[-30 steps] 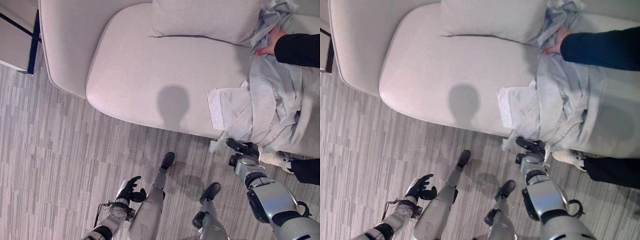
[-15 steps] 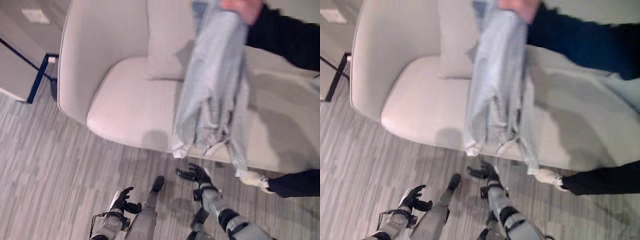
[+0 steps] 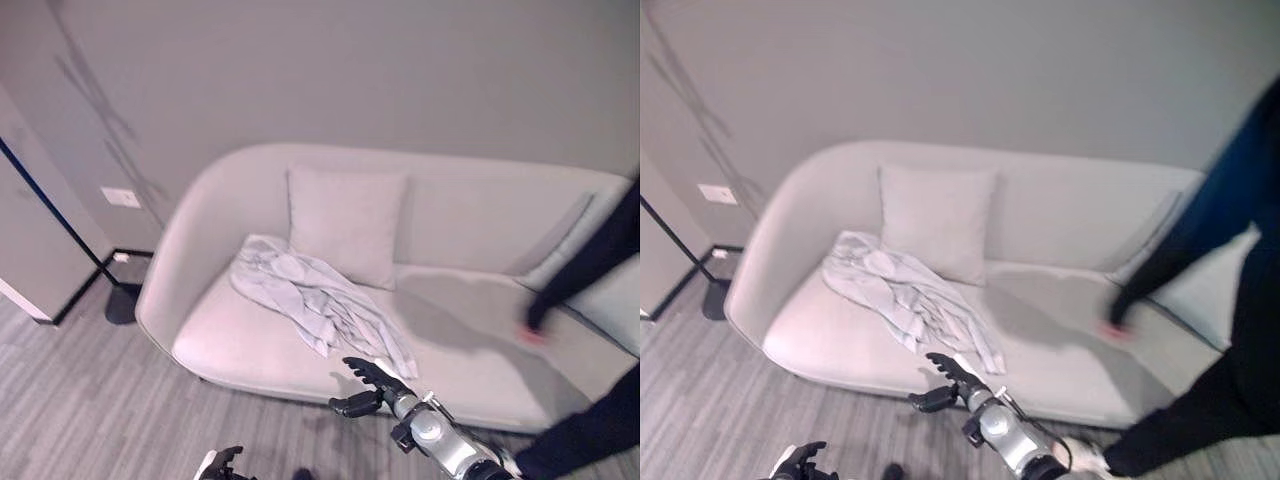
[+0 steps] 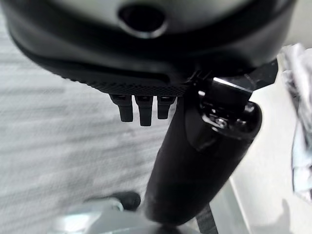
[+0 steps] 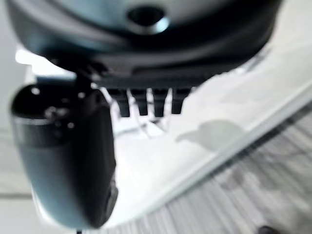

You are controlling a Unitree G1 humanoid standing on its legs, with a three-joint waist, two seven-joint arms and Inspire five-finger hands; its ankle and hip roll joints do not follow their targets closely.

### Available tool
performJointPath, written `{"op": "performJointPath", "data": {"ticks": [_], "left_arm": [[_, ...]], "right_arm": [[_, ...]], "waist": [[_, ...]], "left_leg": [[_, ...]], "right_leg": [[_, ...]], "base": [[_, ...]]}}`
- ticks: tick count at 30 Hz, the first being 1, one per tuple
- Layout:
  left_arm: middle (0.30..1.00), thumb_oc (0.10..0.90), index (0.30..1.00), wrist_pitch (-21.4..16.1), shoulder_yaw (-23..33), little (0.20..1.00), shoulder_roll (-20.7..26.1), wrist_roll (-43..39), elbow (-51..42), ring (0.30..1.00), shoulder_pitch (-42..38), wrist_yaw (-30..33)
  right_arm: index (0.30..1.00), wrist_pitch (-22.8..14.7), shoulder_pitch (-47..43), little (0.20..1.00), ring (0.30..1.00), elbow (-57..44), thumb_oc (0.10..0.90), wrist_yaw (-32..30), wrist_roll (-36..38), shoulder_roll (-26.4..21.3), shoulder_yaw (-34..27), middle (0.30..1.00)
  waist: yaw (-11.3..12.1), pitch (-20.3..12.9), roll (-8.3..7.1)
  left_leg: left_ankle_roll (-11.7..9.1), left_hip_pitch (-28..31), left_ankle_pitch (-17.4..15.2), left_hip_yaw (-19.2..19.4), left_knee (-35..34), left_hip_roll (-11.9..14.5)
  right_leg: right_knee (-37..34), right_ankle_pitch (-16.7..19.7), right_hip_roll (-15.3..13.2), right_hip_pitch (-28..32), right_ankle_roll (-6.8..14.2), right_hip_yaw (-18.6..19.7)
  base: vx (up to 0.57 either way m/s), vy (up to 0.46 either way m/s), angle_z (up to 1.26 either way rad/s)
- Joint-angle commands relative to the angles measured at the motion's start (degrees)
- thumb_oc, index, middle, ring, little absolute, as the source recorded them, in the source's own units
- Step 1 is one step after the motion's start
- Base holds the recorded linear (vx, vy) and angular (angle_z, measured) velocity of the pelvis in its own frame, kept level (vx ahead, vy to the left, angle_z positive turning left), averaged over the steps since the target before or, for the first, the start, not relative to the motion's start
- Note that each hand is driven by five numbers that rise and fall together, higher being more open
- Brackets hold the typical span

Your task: Hang the clothes on the sofa on the clothes rack.

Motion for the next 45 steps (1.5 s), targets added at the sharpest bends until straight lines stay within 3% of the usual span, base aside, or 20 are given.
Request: {"op": "performJointPath", "data": {"ticks": [1,2,4,6,8,13,15,17,20,22,26,28,32,34,36,37,39,40,41,45], "left_arm": [[0.900,0.800,0.900,-1.36,-0.49,0.900,-1.26,0.88,1.06,0.900,-1.55,-0.56],[0.900,0.800,0.900,-1.17,-0.24,0.900,-1.42,0.41,1.80,0.900,-1.48,-1.02],[0.900,0.800,0.900,-0.25,1.56,0.900,-1.29,-2.01,3.28,0.900,-1.03,-1.90],[0.900,0.800,0.900,-0.37,2.46,0.900,-1.37,-1.80,3.08,0.900,-0.60,-1.85],[0.900,0.800,0.900,-1.84,0.49,0.900,-2.44,-1.60,-1.58,0.900,1.57,-1.84],[0.900,0.800,0.900,-0.21,3.79,0.900,-3.54,-5.75,0.01,0.900,-0.04,-1.41],[0.900,0.800,0.900,-0.57,4.35,0.900,-3.25,-4.46,0.20,0.900,1.18,-0.64],[0.900,0.800,0.900,-0.64,5.81,0.900,-3.32,-5.70,0.94,0.900,1.82,-0.44],[0.900,0.800,0.900,-0.57,4.63,0.900,-3.31,-4.19,0.86,0.900,1.88,0.58],[0.900,0.800,0.900,-0.59,3.50,0.900,-3.40,-4.01,0.27,0.900,2.17,0.91],[0.900,0.800,0.900,-0.65,-0.31,0.900,-2.31,0.78,-0.22,0.900,2.14,-0.40],[0.900,0.800,0.900,-1.73,-3.29,0.900,0.37,3.35,-1.99,0.900,0.63,-0.83],[0.900,0.800,0.900,-3.56,-11.52,0.900,2.54,9.54,-7.66,0.900,-3.68,-0.32],[0.900,0.800,0.900,-2.78,-9.37,0.900,3.87,9.47,-5.65,0.900,-2.70,-0.64],[0.900,0.800,0.900,-1.45,-3.45,0.900,5.95,5.30,-2.51,0.900,-2.08,0.18],[0.900,0.800,0.900,-1.48,-2.70,0.900,6.25,4.86,-2.36,0.900,-1.70,0.16],[0.900,0.800,0.900,-1.26,-0.35,0.900,7.55,1.22,-4.21,0.900,-2.72,0.13],[0.900,0.800,0.900,-1.37,-0.04,0.900,7.75,0.67,-4.61,0.900,-3.02,0.41],[0.900,0.800,0.900,-1.37,0.16,0.900,7.63,0.35,-4.66,0.900,-3.94,1.02],[0.900,0.800,0.900,-1.23,0.30,0.900,7.12,1.03,-4.32,0.900,-3.70,1.52]], "right_arm": [[0.900,-3.21,-5.43,0.900,0.900,-2.76,0.800,-1.07,-2.08,0.92,1.33,0.900],[0.900,-3.28,-5.57,0.900,0.900,-3.32,0.800,-0.96,-1.96,0.97,1.97,0.900],[0.900,-3.86,-6.13,0.900,0.900,-4.38,0.800,-1.65,-5.04,0.12,5.90,0.900],[0.900,-3.84,-7.24,0.900,0.900,-3.10,0.800,-2.81,-7.89,-0.34,6.72,0.900],[0.900,-3.24,-10.41,0.900,0.900,-3.18,0.800,-5.00,-14.51,-4.18,7.01,0.900],[0.900,-1.66,-13.07,0.900,0.900,-3.22,0.800,-8.99,-15.22,-7.27,4.14,0.900],[0.900,-1.88,-13.15,0.900,0.900,-4.39,0.800,-9.83,-18.43,-8.04,3.64,0.900],[0.900,-1.08,-11.91,0.900,0.900,-2.48,0.800,-12.49,-20.58,-9.19,1.30,0.900],[0.900,-0.32,-13.26,0.900,0.900,1.27,0.800,-16.19,-21.60,-10.31,-0.60,0.900],[0.900,0.27,-14.32,0.900,0.900,4.90,0.800,-18.84,-22.03,-12.55,-2.23,0.900],[0.900,1.17,-17.88,0.900,0.900,12.01,0.800,-20.15,-25.29,-14.24,-1.49,0.900],[0.900,1.79,-24.16,0.900,0.900,16.04,0.800,-20.18,-28.22,-15.71,2.11,0.900],[0.900,2.17,-31.00,0.900,0.900,18.05,0.800,-23.24,-29.23,-19.16,3.85,0.900],[0.900,2.42,-30.55,0.900,0.900,18.80,0.800,-23.50,-29.92,-19.16,3.64,0.900],[0.900,3.47,-33.49,0.900,0.900,19.20,0.800,-22.17,-32.94,-19.28,6.56,0.900],[0.900,3.79,-33.85,0.900,0.900,19.36,0.800,-22.35,-33.64,-18.82,7.16,0.900],[0.900,5.80,-33.38,0.900,0.900,21.09,0.800,-22.53,-35.58,-19.55,7.42,0.900],[0.900,6.65,-33.21,0.900,0.900,22.49,0.800,-23.18,-35.90,-19.81,7.20,0.900],[0.900,8.53,-33.45,0.900,0.900,24.32,0.800,-23.60,-37.56,-20.26,7.05,0.900],[0.900,9.89,-31.43,0.900,0.900,25.38,0.800,-25.05,-36.59,-20.16,4.95,0.900]], "waist": [[-0.42,5.76,2.20],[-1.15,6.21,1.97],[-2.09,7.10,-0.01],[-1.55,7.13,-1.86],[-0.13,6.74,-0.86],[-0.09,9.57,0.35],[-0.41,9.21,0.09],[-1.24,8.85,0.14],[-1.34,9.36,1.52],[-1.13,9.08,4.40],[-0.68,7.21,5.61],[1.05,8.12,3.66],[4.12,11.06,1.09],[5.00,11.67,-0.66],[4.97,13.30,0.74],[4.82,13.59,0.86],[3.91,14.57,-0.69],[3.78,14.61,-0.76],[3.78,14.43,-0.72],[4.11,13.74,-1.95]], "left_leg": [[-3.37,2.50,-5.72,0.22,-1.61,5.07],[-3.08,2.41,-5.14,0.46,-1.57,4.56],[-2.45,1.71,-4.02,-0.52,-0.33,1.92],[-3.19,1.52,-4.39,-0.68,0.56,0.67],[-3.79,-1.73,-6.81,1.05,5.16,1.75],[-5.91,-6.92,-8.23,10.74,13.60,7.25],[-5.90,-5.55,-8.70,9.08,12.86,8.29],[-6.89,-4.69,-4.54,6.73,7.91,14.00],[-8.17,-5.00,0.31,5.41,2.02,19.11],[-9.93,-3.73,2.26,5.56,-1.24,21.15],[-10.32,-1.79,0.41,5.10,-2.58,18.07],[-8.48,-2.55,-1.28,6.58,-2.22,15.22],[-6.89,-7.45,-2.46,4.71,0.59,12.29],[-4.36,-7.05,-5.82,4.07,4.54,9.19],[-1.39,-5.03,-8.51,3.33,8.75,7.28],[-0.99,-4.05,-9.13,3.36,8.70,7.07],[-1.51,-1.57,-9.90,0.73,8.76,4.92],[-2.24,-1.25,-10.09,-0.18,8.45,5.05],[-3.34,-1.25,-10.28,-0.86,7.51,6.08],[-4.12,-0.52,-10.61,-2.20,6.18,6.54]], "right_leg": [[12.21,-7.24,6.78,-6.22,2.97,7.91],[12.24,-8.82,11.25,-7.59,2.28,10.40],[8.41,-11.21,23.17,-8.99,-2.39,12.24],[-0.92,-9.73,24.74,-4.75,-4.72,13.05],[-9.45,-4.91,23.74,-2.26,-2.95,13.84],[-12.18,-4.90,21.97,-0.83,-3.25,10.90],[-12.18,-4.36,21.10,-0.29,-3.15,11.06],[-11.89,-5.04,19.51,-0.42,-2.85,9.78],[-11.39,-6.11,18.86,-0.37,-2.18,8.76],[-10.87,-7.14,18.71,0.72,-1.53,7.25],[-9.76,-6.51,15.91,1.97,-0.28,5.26],[-8.54,-4.69,12.65,-0.41,1.53,6.21],[-7.24,-4.02,10.17,-2.47,3.04,4.55],[3.91,-4.42,7.30,-4.54,4.04,4.63],[23.57,0.07,5.94,-11.33,4.20,7.45],[26.53,0.00,5.75,-12.90,4.08,7.01],[15.61,-2.24,9.95,-14.30,2.79,5.70],[9.62,-1.55,9.15,-13.71,2.78,4.76],[2.00,1.50,5.79,-14.56,3.64,5.03],[-4.00,4.46,6.27,-12.59,3.96,8.03]], "base": [[-0.10,0.227,-0.50],[-0.09,0.153,-0.38],[0.01,-0.055,0.06],[0.06,-0.163,0.56],[-0.06,-0.070,-0.06],[-0.08,-0.007,0.17],[0.08,0.075,0.75],[0.08,0.211,0.03],[0.04,0.203,0.71],[0.11,0.348,0.51],[0.17,0.319,0.61],[0.08,0.438,0.24],[-0.07,0.224,-0.11],[0.14,0.414,0.69],[0.18,0.527,0.52],[0.20,0.258,0.41],[0.26,-0.047,0.00],[0.23,-0.276,0.04],[0.12,-0.221,0.71],[0.17,-0.187,1.47]]}}
